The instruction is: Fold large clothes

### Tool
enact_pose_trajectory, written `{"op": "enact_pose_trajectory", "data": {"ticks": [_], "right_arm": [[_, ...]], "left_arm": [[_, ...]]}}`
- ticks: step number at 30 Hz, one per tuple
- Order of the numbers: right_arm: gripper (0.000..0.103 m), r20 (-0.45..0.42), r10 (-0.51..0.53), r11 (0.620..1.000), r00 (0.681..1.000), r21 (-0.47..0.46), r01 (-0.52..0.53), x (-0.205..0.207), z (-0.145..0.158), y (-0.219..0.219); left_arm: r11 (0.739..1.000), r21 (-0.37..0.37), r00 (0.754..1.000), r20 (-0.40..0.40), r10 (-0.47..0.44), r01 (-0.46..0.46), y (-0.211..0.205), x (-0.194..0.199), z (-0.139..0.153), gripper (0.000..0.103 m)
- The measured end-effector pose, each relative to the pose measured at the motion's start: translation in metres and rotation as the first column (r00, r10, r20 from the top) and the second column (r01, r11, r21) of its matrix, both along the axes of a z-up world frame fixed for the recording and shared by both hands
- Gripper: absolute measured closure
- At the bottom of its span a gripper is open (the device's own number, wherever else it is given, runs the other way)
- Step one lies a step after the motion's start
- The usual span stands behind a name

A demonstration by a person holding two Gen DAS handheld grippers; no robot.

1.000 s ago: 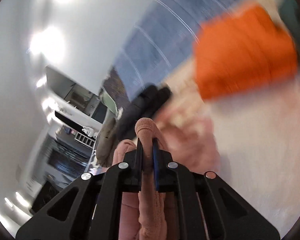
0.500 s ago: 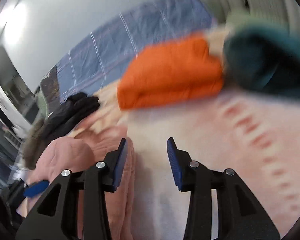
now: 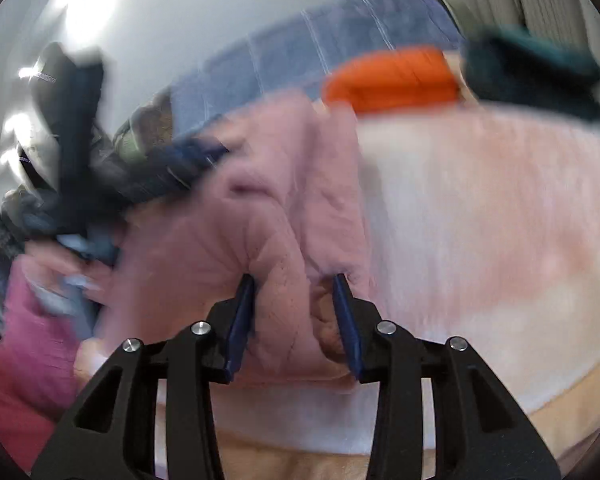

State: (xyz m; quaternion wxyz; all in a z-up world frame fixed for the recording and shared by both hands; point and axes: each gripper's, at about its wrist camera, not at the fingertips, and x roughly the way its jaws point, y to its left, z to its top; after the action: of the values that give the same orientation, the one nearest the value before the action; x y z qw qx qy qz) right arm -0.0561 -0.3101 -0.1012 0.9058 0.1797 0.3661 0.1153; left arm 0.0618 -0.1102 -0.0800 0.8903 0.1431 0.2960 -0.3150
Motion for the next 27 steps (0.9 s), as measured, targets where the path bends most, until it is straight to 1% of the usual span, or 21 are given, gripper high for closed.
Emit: {"op": "enact_pose_trajectory", "data": {"ticks": [1,3,7,8,10,11,12,14,15,16,17,18,20,23,25,27], "right_arm": [[0.062,0.005,-0.015,1.0,1.0,0.021,0.015,-0.003,-0.001,-0.001],[0.062,-0.001,-0.025,1.0,1.0,0.01,0.025,-0.004,0.008,0.0],[0.059,-0.016,-0.038,0.999,0.999,-0.017,0.038,-0.004,0.011,0.002],[0.058,-0.019,-0.045,0.999,0.999,-0.007,0.045,-0.009,0.007,0.003],[0.057,-0.021,-0.062,0.998,0.998,0.026,0.062,-0.011,0.003,0.001],[0.057,-0.018,-0.063,0.998,0.998,0.027,0.063,-0.014,0.001,0.002],[0.057,-0.015,-0.063,0.998,0.998,0.024,0.063,-0.016,-0.002,0.003],[0.057,-0.011,-0.06,0.998,0.998,0.017,0.06,-0.016,-0.003,0.004],[0.056,-0.012,-0.06,0.998,0.998,0.017,0.06,-0.017,-0.003,0.005],[0.056,-0.013,-0.06,0.998,0.998,0.011,0.06,-0.017,-0.004,0.004],[0.057,-0.013,-0.061,0.998,0.998,-0.009,0.061,-0.017,-0.004,0.006],[0.057,-0.01,-0.065,0.998,0.998,-0.023,0.064,-0.015,-0.005,0.006],[0.057,-0.006,-0.076,0.997,0.997,-0.034,0.075,-0.013,-0.008,0.006],[0.056,0.007,-0.071,0.997,0.997,-0.027,0.071,-0.015,-0.007,0.004],[0.057,0.018,-0.062,0.998,0.998,-0.023,0.063,-0.019,-0.002,0.003],[0.057,0.028,-0.07,0.997,0.997,-0.014,0.07,-0.023,0.009,0.001]], "left_arm": [[1.0,0.012,1.0,0.014,-0.004,0.004,-0.002,-0.003,-0.001,0.048],[0.999,0.033,0.999,0.038,0.005,-0.006,-0.004,-0.008,0.0,0.047],[0.999,0.029,0.999,0.036,0.02,-0.021,-0.008,-0.012,0.015,0.047],[0.999,0.031,0.999,0.042,0.014,-0.015,-0.01,-0.016,0.019,0.047],[0.999,0.031,0.998,0.053,-0.035,0.033,-0.016,-0.024,0.027,0.046],[0.997,0.033,0.996,0.059,-0.069,0.067,-0.021,-0.028,0.03,0.041],[0.996,0.042,0.995,0.065,-0.081,0.078,-0.024,-0.029,0.031,0.038],[0.988,0.125,0.99,0.1,-0.097,0.085,-0.043,-0.029,0.027,0.031],[0.983,0.164,0.99,0.104,-0.095,0.077,-0.049,-0.026,0.022,0.029],[0.974,0.213,0.992,0.086,-0.091,0.071,-0.06,-0.017,0.011,0.026],[0.971,0.227,0.995,0.052,-0.088,0.074,-0.065,-0.009,0.003,0.024],[0.971,0.23,0.998,-0.003,-0.067,0.066,-0.07,0.005,-0.006,0.023],[0.968,0.244,0.998,-0.047,-0.052,0.062,-0.078,0.018,-0.017,0.021],[0.96,0.273,0.998,-0.029,-0.051,0.057,-0.083,0.016,-0.021,0.021],[0.965,0.256,0.998,-0.023,-0.055,0.059,-0.078,0.014,-0.02,0.021],[0.971,0.232,0.998,-0.026,-0.056,0.061,-0.073,0.014,-0.017,0.021]]}}
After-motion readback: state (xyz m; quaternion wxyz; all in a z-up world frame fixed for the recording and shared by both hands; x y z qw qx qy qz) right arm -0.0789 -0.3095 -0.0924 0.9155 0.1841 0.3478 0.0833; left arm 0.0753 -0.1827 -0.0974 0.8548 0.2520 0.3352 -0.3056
